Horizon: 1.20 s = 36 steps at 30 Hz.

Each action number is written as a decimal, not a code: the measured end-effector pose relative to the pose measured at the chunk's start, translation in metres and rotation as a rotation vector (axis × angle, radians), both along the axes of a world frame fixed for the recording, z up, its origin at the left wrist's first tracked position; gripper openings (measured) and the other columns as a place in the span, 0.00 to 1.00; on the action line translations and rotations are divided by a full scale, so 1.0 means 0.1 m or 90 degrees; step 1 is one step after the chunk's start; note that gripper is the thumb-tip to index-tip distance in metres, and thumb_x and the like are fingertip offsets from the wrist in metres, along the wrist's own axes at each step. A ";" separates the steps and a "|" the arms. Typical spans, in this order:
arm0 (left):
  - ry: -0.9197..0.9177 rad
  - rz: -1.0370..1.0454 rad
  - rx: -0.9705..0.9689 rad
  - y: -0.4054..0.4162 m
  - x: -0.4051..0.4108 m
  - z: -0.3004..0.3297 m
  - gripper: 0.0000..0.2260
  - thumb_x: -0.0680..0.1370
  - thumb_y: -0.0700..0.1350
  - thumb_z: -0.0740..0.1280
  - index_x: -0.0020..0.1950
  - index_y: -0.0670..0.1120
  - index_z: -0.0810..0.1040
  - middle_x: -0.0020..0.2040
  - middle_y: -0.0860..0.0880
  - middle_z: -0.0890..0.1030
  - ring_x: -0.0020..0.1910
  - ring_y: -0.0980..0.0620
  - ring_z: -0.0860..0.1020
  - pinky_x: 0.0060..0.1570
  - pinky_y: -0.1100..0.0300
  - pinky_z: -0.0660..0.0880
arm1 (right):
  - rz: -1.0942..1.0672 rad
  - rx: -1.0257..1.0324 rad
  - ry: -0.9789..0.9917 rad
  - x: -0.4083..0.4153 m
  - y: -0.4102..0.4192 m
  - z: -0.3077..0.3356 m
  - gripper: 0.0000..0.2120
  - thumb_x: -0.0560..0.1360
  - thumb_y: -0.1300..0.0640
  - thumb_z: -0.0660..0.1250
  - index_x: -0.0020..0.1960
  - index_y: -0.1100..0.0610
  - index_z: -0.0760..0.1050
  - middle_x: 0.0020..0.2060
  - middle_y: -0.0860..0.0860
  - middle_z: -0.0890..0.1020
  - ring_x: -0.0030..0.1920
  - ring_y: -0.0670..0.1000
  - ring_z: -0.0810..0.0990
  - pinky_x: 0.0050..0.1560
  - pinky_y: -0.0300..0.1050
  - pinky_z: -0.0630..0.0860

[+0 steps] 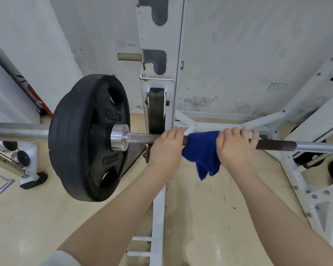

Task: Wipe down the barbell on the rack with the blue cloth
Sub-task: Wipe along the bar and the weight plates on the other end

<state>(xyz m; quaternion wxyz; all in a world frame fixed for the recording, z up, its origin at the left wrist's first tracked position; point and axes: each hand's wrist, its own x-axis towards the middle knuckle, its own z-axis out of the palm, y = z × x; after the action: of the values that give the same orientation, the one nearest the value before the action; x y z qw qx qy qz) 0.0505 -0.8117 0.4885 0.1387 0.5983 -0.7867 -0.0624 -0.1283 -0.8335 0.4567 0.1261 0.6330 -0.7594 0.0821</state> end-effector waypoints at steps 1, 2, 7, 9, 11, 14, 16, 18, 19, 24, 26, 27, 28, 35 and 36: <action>-0.023 0.004 -0.004 -0.01 0.00 -0.03 0.22 0.78 0.38 0.60 0.72 0.45 0.61 0.70 0.47 0.68 0.68 0.48 0.65 0.64 0.55 0.64 | -0.003 -0.016 0.000 0.04 -0.02 0.02 0.29 0.76 0.50 0.41 0.47 0.63 0.78 0.49 0.59 0.80 0.57 0.61 0.72 0.68 0.57 0.49; -0.047 0.005 -0.010 -0.02 0.00 -0.06 0.21 0.78 0.38 0.60 0.70 0.45 0.63 0.68 0.47 0.69 0.67 0.48 0.66 0.64 0.56 0.64 | 0.034 -0.031 -0.016 0.16 -0.03 0.03 0.27 0.76 0.51 0.43 0.48 0.63 0.78 0.50 0.59 0.80 0.58 0.62 0.73 0.67 0.56 0.51; -0.008 0.026 -0.017 -0.03 0.03 -0.07 0.20 0.77 0.40 0.61 0.69 0.46 0.66 0.67 0.50 0.71 0.67 0.52 0.66 0.64 0.60 0.62 | 0.315 -0.101 -0.051 0.65 -0.02 -0.06 0.18 0.76 0.52 0.50 0.43 0.57 0.78 0.36 0.52 0.81 0.38 0.56 0.79 0.48 0.45 0.63; -0.018 0.031 -0.026 -0.01 0.02 -0.05 0.20 0.78 0.40 0.61 0.69 0.46 0.65 0.67 0.50 0.71 0.67 0.52 0.66 0.63 0.60 0.63 | 0.297 -0.107 -0.008 0.43 -0.09 -0.06 0.17 0.75 0.51 0.53 0.39 0.58 0.76 0.32 0.52 0.80 0.34 0.56 0.78 0.44 0.46 0.62; -0.019 0.046 -0.039 0.01 -0.01 -0.07 0.20 0.78 0.39 0.60 0.70 0.46 0.65 0.67 0.49 0.71 0.66 0.51 0.67 0.62 0.58 0.64 | 0.226 -0.097 0.019 0.10 -0.10 -0.05 0.18 0.74 0.48 0.54 0.37 0.58 0.75 0.30 0.54 0.79 0.32 0.57 0.77 0.44 0.48 0.62; -0.037 0.066 -0.043 0.01 -0.07 -0.07 0.19 0.75 0.37 0.64 0.65 0.45 0.69 0.63 0.48 0.75 0.62 0.49 0.70 0.57 0.58 0.68 | 0.136 -0.059 0.024 -0.23 -0.07 0.01 0.23 0.77 0.45 0.50 0.37 0.59 0.74 0.29 0.54 0.79 0.32 0.58 0.77 0.46 0.48 0.61; -0.054 0.069 -0.052 0.01 -0.10 -0.04 0.17 0.66 0.35 0.73 0.53 0.43 0.77 0.50 0.47 0.81 0.50 0.47 0.77 0.45 0.57 0.73 | 0.150 -0.056 0.002 -0.12 -0.06 0.02 0.24 0.76 0.42 0.50 0.37 0.59 0.75 0.30 0.55 0.80 0.34 0.58 0.77 0.48 0.48 0.62; -0.067 0.069 -0.083 -0.03 -0.10 -0.05 0.18 0.53 0.35 0.78 0.39 0.43 0.79 0.35 0.47 0.81 0.35 0.47 0.79 0.32 0.61 0.73 | 0.188 -0.051 -0.011 0.15 -0.04 0.00 0.25 0.75 0.41 0.51 0.39 0.60 0.76 0.33 0.55 0.79 0.36 0.58 0.77 0.48 0.49 0.67; -0.065 0.069 -0.097 -0.04 -0.10 -0.06 0.17 0.52 0.34 0.79 0.37 0.43 0.79 0.32 0.47 0.81 0.33 0.46 0.79 0.30 0.61 0.72 | 0.207 -0.061 -0.005 0.27 -0.02 -0.02 0.23 0.75 0.43 0.52 0.40 0.59 0.76 0.34 0.55 0.79 0.36 0.57 0.77 0.46 0.49 0.68; -0.050 0.087 -0.093 -0.04 -0.13 -0.14 0.11 0.70 0.35 0.70 0.52 0.40 0.79 0.44 0.43 0.82 0.45 0.44 0.78 0.41 0.53 0.74 | 0.311 -0.124 0.025 0.08 -0.12 -0.01 0.07 0.70 0.60 0.59 0.37 0.58 0.75 0.33 0.54 0.78 0.34 0.56 0.76 0.41 0.45 0.62; -0.039 0.107 -0.079 -0.02 -0.15 -0.14 0.11 0.73 0.35 0.67 0.55 0.40 0.77 0.48 0.43 0.82 0.49 0.44 0.77 0.45 0.52 0.74 | 0.306 -0.107 0.006 -0.07 -0.10 0.02 0.03 0.66 0.65 0.67 0.37 0.60 0.74 0.33 0.55 0.77 0.34 0.58 0.75 0.39 0.47 0.67; -0.026 0.113 -0.079 -0.02 -0.16 -0.13 0.11 0.73 0.34 0.66 0.56 0.39 0.77 0.49 0.42 0.81 0.51 0.44 0.77 0.46 0.52 0.73 | 0.276 -0.098 -0.012 -0.15 -0.10 0.04 0.05 0.65 0.67 0.69 0.36 0.61 0.73 0.33 0.56 0.77 0.34 0.58 0.74 0.37 0.47 0.68; -0.014 0.120 -0.080 0.00 -0.18 -0.13 0.12 0.73 0.34 0.65 0.56 0.39 0.77 0.50 0.42 0.81 0.52 0.44 0.76 0.46 0.52 0.73 | 0.240 -0.083 -0.029 -0.23 -0.09 0.08 0.06 0.65 0.69 0.69 0.37 0.62 0.73 0.33 0.57 0.77 0.34 0.59 0.74 0.37 0.47 0.69; -0.013 0.063 -0.148 0.01 -0.44 -0.15 0.16 0.67 0.33 0.73 0.54 0.40 0.79 0.55 0.43 0.81 0.60 0.38 0.76 0.61 0.44 0.70 | 0.269 -0.018 -0.021 0.09 -0.02 0.10 0.11 0.66 0.63 0.69 0.47 0.59 0.74 0.43 0.55 0.79 0.43 0.58 0.77 0.42 0.47 0.70; -0.002 0.047 -0.160 0.02 -0.50 -0.14 0.17 0.66 0.34 0.73 0.54 0.40 0.80 0.54 0.44 0.82 0.58 0.39 0.77 0.59 0.44 0.71 | 0.311 -0.036 -0.035 0.11 0.00 0.09 0.09 0.64 0.63 0.69 0.44 0.58 0.74 0.40 0.54 0.79 0.40 0.57 0.78 0.40 0.46 0.71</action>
<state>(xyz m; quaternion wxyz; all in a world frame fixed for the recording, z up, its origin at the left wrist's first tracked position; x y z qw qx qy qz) 0.0004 -0.8099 0.4749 0.2135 0.6050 -0.7659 0.0428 -0.1172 -0.8339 0.4657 0.0997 0.7913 -0.5846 0.1486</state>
